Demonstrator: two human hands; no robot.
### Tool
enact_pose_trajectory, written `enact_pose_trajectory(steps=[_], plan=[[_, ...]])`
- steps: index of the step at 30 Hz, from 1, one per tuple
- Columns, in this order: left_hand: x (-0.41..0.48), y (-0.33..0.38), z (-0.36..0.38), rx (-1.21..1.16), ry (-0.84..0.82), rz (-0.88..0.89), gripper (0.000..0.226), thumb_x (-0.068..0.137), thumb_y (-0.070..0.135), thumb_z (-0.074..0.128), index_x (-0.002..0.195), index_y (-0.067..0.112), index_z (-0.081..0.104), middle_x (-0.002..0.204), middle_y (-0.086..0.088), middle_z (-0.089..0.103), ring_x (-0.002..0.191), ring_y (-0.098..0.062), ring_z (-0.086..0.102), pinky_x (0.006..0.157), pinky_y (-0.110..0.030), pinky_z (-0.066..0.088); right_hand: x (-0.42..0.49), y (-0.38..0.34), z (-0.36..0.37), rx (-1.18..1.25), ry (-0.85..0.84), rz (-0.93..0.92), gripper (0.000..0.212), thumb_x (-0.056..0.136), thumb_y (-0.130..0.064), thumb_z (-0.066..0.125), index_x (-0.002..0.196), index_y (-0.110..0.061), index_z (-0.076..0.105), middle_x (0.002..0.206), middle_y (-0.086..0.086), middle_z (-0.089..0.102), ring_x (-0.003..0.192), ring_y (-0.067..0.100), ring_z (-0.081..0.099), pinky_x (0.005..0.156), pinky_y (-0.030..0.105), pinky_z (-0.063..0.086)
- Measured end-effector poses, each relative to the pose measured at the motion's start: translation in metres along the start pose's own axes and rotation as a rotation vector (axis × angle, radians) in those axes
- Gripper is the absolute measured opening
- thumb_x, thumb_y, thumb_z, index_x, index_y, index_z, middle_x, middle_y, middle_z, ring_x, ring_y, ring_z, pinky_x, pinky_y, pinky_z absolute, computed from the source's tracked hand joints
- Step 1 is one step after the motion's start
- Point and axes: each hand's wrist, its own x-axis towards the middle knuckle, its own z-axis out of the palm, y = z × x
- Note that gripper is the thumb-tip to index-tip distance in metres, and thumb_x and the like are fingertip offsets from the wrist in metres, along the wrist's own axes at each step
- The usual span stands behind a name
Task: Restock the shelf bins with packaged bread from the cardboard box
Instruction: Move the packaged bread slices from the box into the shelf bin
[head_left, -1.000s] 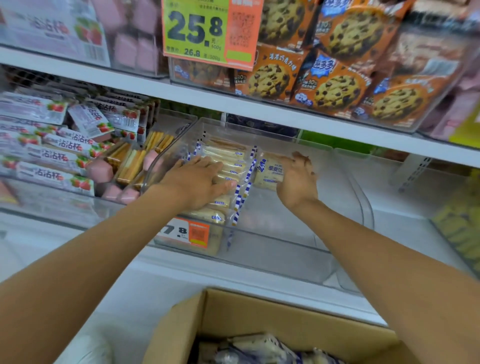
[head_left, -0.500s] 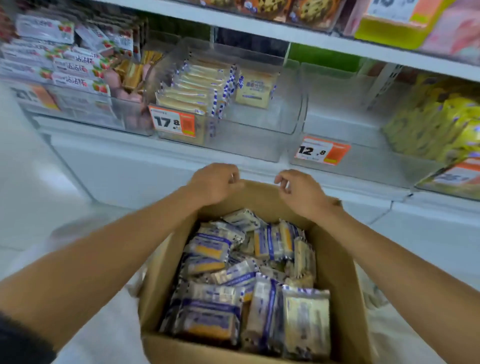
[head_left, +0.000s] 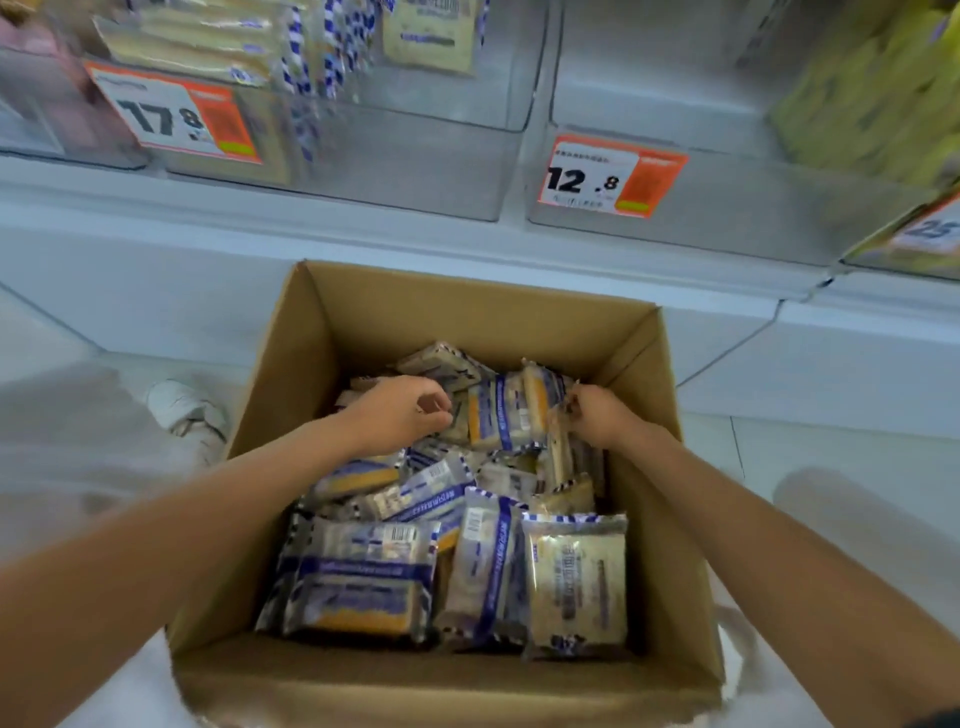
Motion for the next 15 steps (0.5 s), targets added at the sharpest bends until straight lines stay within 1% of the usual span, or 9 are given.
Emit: enact_pose_trajectory(steps=[2, 5, 7, 9, 10, 12, 13, 14, 15], plan=[[0.001, 0.004, 0.005, -0.072, 0.018, -0.018, 0.026, 0.096, 0.035, 0.061, 0.118, 0.020, 0.064, 0.114, 0.002, 0.065, 0.103, -0.013, 0.061, 0.092, -0.035, 0.052, -0.004, -0.010, -0.011, 0.035, 0.073, -0.065, 0.010, 0.088, -0.026, 0.071, 0.085, -0.022, 0.062, 0.088, -0.002, 0.063, 0.088, 0.018, 0.063, 0.070, 0.027, 0.044], [0.003, 0.018, 0.011, -0.348, 0.032, -0.090, 0.054, 0.089, 0.042, 0.068, 0.135, 0.019, 0.052, 0.126, 0.002, 0.057, 0.113, -0.015, 0.058, 0.093, -0.033, 0.051, -0.020, -0.046, -0.029, 0.035, 0.119, -0.303, 0.008, 0.086, -0.018, 0.072, 0.082, -0.023, 0.067, 0.085, -0.008, 0.063, 0.082, 0.008, 0.060, 0.073, 0.023, 0.041], [0.003, 0.027, 0.013, -0.525, 0.021, -0.135, 0.068, 0.082, 0.047, 0.074, 0.139, 0.020, 0.048, 0.123, 0.003, 0.054, 0.110, -0.016, 0.058, 0.089, -0.032, 0.052, -0.034, -0.077, -0.033, 0.086, 0.117, -0.448, 0.004, 0.086, -0.016, 0.072, 0.086, -0.019, 0.071, 0.087, -0.009, 0.063, 0.081, 0.004, 0.058, 0.072, 0.019, 0.041], [0.000, 0.028, 0.013, -0.565, 0.026, -0.141, 0.043, 0.085, 0.039, 0.073, 0.119, 0.015, 0.061, 0.101, -0.002, 0.060, 0.089, -0.017, 0.059, 0.075, -0.029, 0.049, -0.047, -0.099, -0.032, 0.197, 0.145, -0.516, 0.014, 0.086, -0.015, 0.071, 0.100, -0.017, 0.071, 0.102, -0.007, 0.064, 0.094, 0.003, 0.058, 0.084, 0.015, 0.042], [-0.002, 0.027, 0.011, -0.607, 0.045, -0.164, 0.029, 0.089, 0.031, 0.070, 0.108, 0.010, 0.064, 0.091, -0.005, 0.061, 0.082, -0.020, 0.059, 0.071, -0.030, 0.047, -0.051, -0.103, -0.031, 0.239, 0.188, -0.515, 0.026, 0.088, -0.017, 0.070, 0.113, -0.018, 0.067, 0.117, -0.004, 0.061, 0.108, 0.005, 0.055, 0.096, 0.017, 0.040], [-0.008, 0.025, 0.007, -0.876, 0.022, -0.230, 0.022, 0.094, 0.017, 0.063, 0.114, 0.006, 0.064, 0.094, -0.008, 0.070, 0.085, -0.022, 0.067, 0.075, -0.034, 0.052, -0.057, -0.102, -0.032, 0.313, 0.246, -0.407, 0.054, 0.089, -0.025, 0.069, 0.139, -0.023, 0.047, 0.145, -0.002, 0.044, 0.133, 0.010, 0.039, 0.112, 0.029, 0.031], [-0.011, 0.024, 0.003, -1.040, -0.021, -0.224, 0.024, 0.095, 0.012, 0.060, 0.119, 0.008, 0.063, 0.101, -0.010, 0.072, 0.092, -0.023, 0.069, 0.080, -0.036, 0.055, -0.059, -0.098, -0.034, 0.358, 0.226, -0.326, 0.063, 0.090, -0.030, 0.068, 0.145, -0.024, 0.038, 0.150, -0.002, 0.038, 0.138, 0.012, 0.034, 0.112, 0.033, 0.030], [-0.015, 0.022, -0.001, -1.163, -0.077, -0.198, 0.027, 0.095, 0.010, 0.059, 0.122, 0.010, 0.061, 0.108, -0.012, 0.072, 0.098, -0.024, 0.069, 0.084, -0.038, 0.055, -0.059, -0.093, -0.035, 0.414, 0.173, -0.263, 0.064, 0.090, -0.034, 0.067, 0.145, -0.022, 0.038, 0.150, -0.002, 0.039, 0.139, 0.013, 0.035, 0.110, 0.033, 0.033], [-0.018, 0.022, -0.006, -1.218, -0.148, -0.163, 0.031, 0.094, 0.010, 0.060, 0.124, 0.011, 0.059, 0.114, -0.014, 0.070, 0.102, -0.026, 0.069, 0.088, -0.039, 0.055, -0.060, -0.089, -0.036, 0.471, 0.103, -0.235, 0.055, 0.091, -0.035, 0.066, 0.140, -0.018, 0.046, 0.144, -0.001, 0.048, 0.135, 0.015, 0.042, 0.104, 0.031, 0.039]])
